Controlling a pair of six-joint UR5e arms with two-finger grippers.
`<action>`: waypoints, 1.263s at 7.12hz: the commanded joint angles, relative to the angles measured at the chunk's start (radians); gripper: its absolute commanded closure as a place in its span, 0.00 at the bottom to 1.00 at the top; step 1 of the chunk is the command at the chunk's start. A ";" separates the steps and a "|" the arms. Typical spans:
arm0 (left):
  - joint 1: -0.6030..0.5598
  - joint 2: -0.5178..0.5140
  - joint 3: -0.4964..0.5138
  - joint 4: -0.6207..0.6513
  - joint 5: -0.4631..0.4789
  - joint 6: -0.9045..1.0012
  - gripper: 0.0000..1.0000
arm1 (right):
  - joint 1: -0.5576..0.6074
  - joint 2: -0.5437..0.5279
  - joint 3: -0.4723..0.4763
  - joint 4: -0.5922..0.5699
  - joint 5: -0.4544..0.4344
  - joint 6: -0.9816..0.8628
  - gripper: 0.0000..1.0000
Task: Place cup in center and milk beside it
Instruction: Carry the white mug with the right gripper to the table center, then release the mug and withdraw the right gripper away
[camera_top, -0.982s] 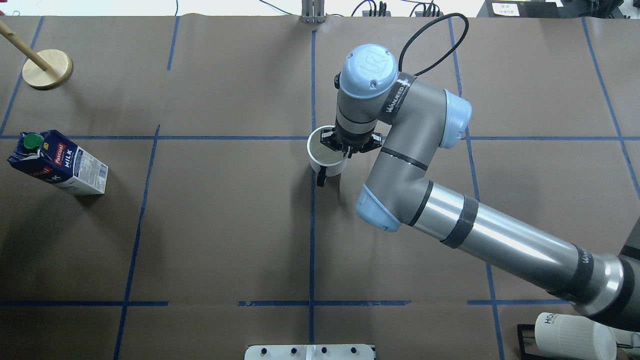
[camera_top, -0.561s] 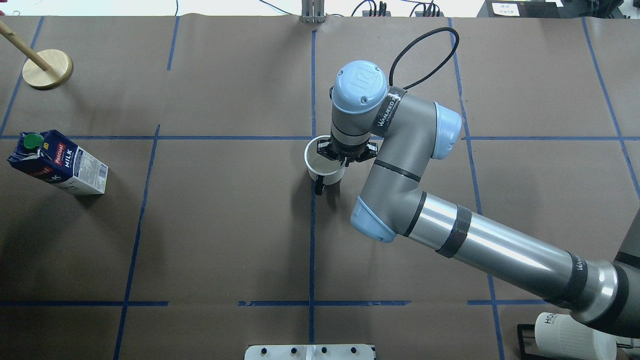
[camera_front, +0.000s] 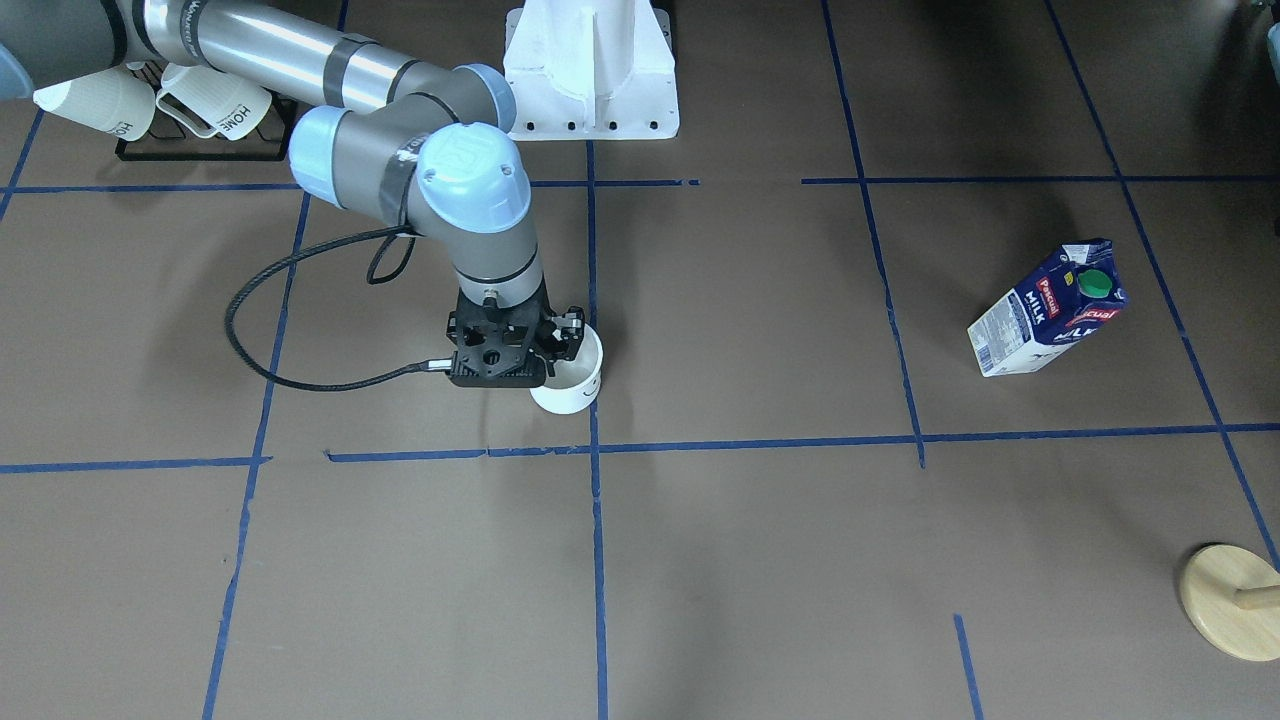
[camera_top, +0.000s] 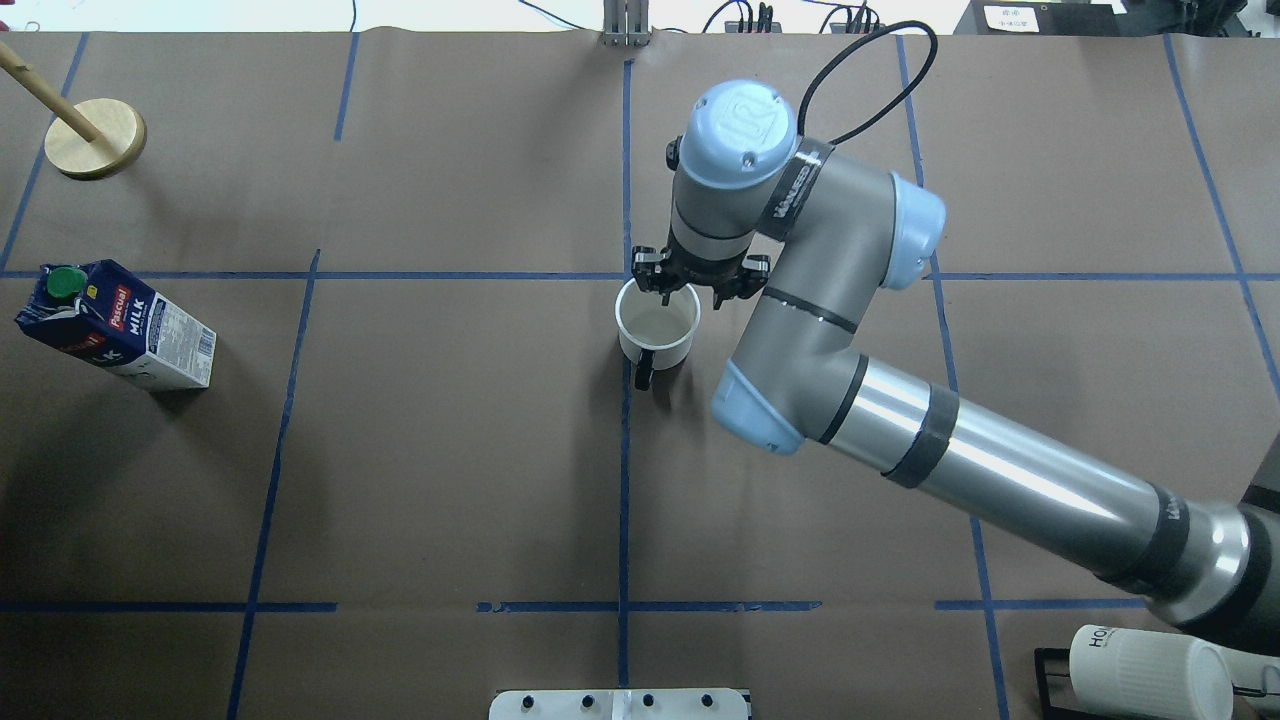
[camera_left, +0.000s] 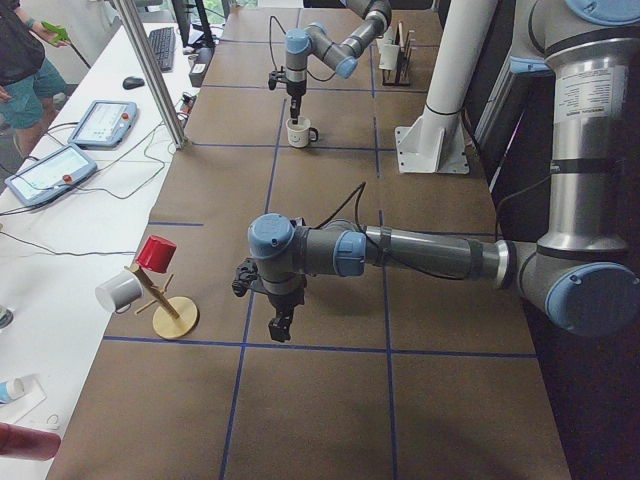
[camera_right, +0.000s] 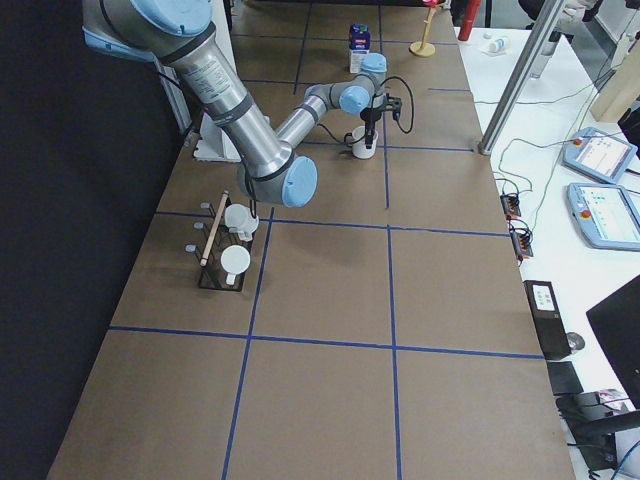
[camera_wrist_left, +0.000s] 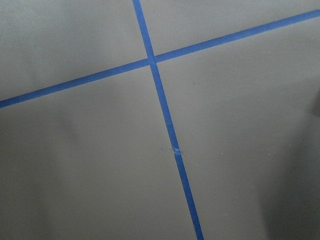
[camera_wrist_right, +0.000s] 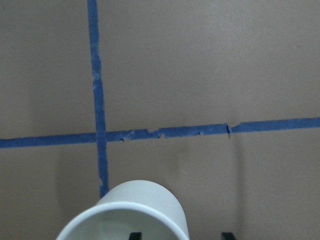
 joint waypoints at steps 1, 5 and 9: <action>0.002 -0.011 0.000 -0.009 0.017 -0.008 0.00 | 0.122 -0.014 0.051 -0.013 0.131 -0.063 0.00; 0.002 -0.109 -0.006 -0.040 0.002 -0.008 0.00 | 0.395 -0.217 0.271 -0.357 0.170 -0.691 0.00; 0.002 -0.121 -0.058 -0.038 -0.095 -0.100 0.00 | 0.735 -0.632 0.341 -0.395 0.287 -1.392 0.00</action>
